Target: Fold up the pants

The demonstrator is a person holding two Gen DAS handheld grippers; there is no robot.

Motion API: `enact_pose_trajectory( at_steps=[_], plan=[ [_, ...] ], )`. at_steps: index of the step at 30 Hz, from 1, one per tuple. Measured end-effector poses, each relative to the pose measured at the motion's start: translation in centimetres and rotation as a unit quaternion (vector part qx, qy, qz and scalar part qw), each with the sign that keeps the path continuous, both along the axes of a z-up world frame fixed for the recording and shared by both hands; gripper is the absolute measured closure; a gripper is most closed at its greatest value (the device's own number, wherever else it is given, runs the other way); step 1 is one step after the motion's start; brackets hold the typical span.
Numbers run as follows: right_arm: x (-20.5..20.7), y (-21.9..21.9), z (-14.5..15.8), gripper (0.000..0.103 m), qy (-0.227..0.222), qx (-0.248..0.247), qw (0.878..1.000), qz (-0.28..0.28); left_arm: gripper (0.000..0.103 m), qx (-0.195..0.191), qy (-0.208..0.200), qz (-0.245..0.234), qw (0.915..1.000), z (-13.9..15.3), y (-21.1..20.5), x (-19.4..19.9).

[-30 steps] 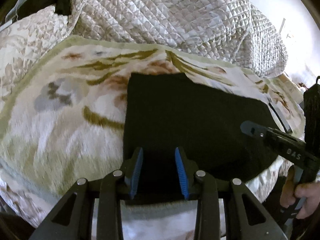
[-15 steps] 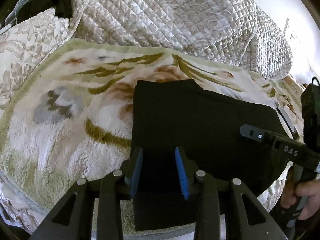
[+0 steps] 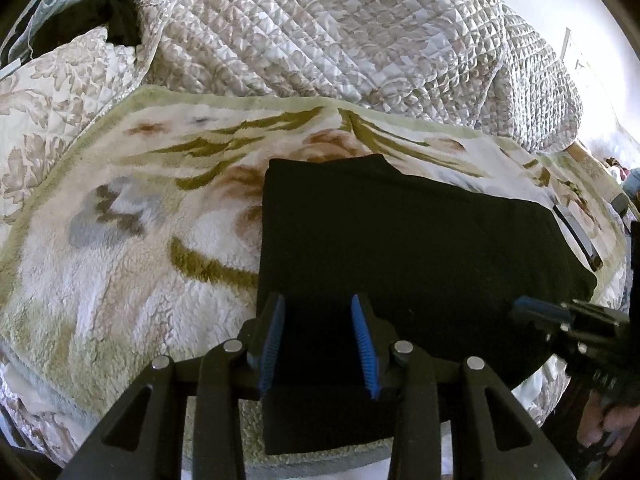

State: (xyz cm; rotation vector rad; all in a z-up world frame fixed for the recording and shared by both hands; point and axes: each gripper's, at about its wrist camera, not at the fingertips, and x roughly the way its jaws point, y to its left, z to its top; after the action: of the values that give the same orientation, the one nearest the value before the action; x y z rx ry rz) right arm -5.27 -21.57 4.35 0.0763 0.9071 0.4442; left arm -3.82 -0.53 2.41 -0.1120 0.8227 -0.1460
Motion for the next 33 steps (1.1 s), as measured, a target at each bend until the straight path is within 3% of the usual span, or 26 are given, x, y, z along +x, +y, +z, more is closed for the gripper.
enact_pose_trajectory(
  at_steps=[10, 15, 16, 19, 22, 25, 28, 33],
  plan=[
    [-1.2, -2.0, 0.3, 0.075, 0.001, -0.003, 1.0, -0.021, 0.065, -0.023, -0.019, -0.026, 0.9992, 0.6, -0.9, -1.4],
    [-1.8, -6.3, 0.5, 0.072, 0.005, 0.01, 0.997, -0.077, 0.065, -0.011, -0.009, -0.033, 0.9994, 0.0, -1.7, -1.5],
    [-1.9, -7.0, 0.6, 0.066, 0.004, 0.011, 0.996, -0.088, 0.065, -0.014, -0.008, -0.032, 0.9994, -0.1, -1.6, -1.5],
    [-2.6, -10.4, 0.9, 0.053, 0.005, 0.013, 0.989, -0.146, 0.065, -0.017, -0.007, -0.031, 0.9994, -0.1, -1.5, -1.5],
    [-3.8, -13.7, 0.7, 0.053, 0.016, 0.038, 0.979, -0.199, 0.065, -0.012, -0.008, -0.031, 0.9994, -0.2, -1.6, -1.5],
    [-4.3, -15.3, 0.2, 0.052, 0.029, 0.078, 0.973, -0.214, 0.064, -0.009, -0.01, -0.032, 0.9994, -0.2, -1.7, -1.5],
    [-4.4, -15.5, -0.3, 0.05, 0.041, 0.066, 0.968, -0.239, 0.063, -0.007, -0.011, -0.033, 0.9994, -0.2, -1.8, -1.6],
    [-4.3, -16.8, -0.5, 0.05, 0.035, 0.094, 0.961, -0.257, 0.063, -0.006, -0.011, -0.031, 0.9994, -0.3, -1.9, -1.6]
  ],
)
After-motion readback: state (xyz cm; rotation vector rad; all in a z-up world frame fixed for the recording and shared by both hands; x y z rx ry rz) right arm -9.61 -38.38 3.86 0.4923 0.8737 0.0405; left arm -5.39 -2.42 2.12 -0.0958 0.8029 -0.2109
